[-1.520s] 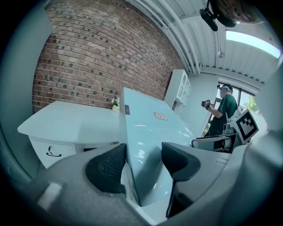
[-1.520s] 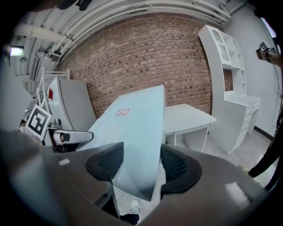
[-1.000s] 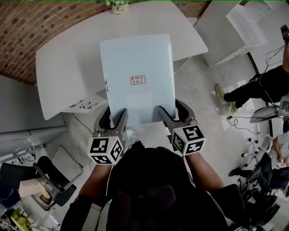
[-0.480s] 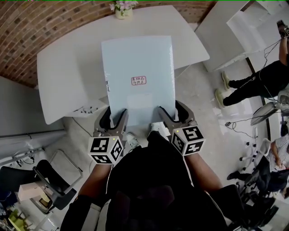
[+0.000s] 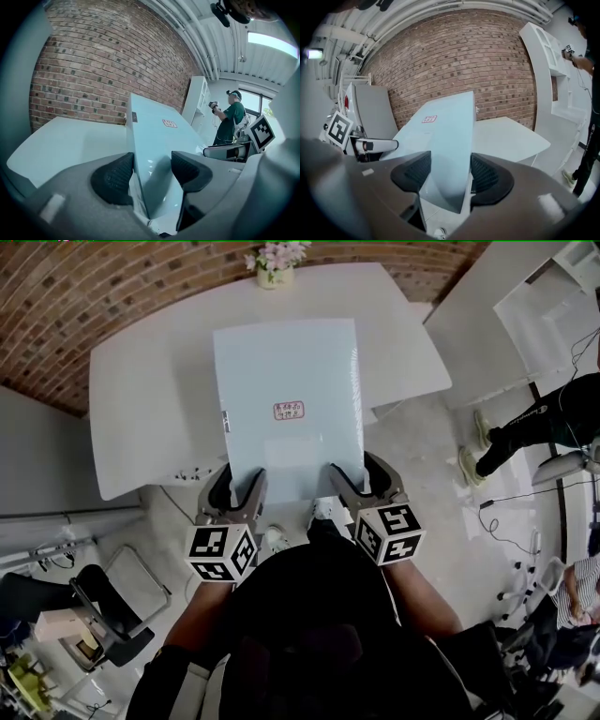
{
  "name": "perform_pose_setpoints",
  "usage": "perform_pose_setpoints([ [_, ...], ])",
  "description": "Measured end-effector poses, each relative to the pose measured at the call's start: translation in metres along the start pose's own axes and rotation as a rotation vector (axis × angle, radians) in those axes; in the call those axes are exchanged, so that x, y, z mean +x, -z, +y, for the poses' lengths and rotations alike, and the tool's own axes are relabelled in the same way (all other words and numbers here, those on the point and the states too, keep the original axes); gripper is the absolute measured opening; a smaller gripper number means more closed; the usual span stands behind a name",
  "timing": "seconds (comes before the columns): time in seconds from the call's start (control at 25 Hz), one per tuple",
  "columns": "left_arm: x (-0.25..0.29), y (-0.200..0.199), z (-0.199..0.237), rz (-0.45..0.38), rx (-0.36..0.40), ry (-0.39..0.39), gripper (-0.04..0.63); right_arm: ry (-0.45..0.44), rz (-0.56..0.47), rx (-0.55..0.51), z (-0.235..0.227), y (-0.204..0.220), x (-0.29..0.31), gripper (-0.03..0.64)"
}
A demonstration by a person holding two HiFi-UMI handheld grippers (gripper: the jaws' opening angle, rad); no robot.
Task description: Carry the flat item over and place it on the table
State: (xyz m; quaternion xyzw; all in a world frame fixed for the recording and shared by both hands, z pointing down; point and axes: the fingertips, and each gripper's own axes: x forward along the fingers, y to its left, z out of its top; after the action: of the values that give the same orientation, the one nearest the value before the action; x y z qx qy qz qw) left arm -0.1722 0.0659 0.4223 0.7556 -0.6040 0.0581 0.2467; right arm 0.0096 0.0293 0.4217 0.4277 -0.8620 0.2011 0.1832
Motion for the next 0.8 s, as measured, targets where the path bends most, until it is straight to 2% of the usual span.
perform_pose_setpoints([
  [0.8,0.091,-0.030,-0.035,-0.023,-0.021,-0.097,0.267,-0.090,-0.001,-0.044,-0.096,-0.048,0.045,0.272],
])
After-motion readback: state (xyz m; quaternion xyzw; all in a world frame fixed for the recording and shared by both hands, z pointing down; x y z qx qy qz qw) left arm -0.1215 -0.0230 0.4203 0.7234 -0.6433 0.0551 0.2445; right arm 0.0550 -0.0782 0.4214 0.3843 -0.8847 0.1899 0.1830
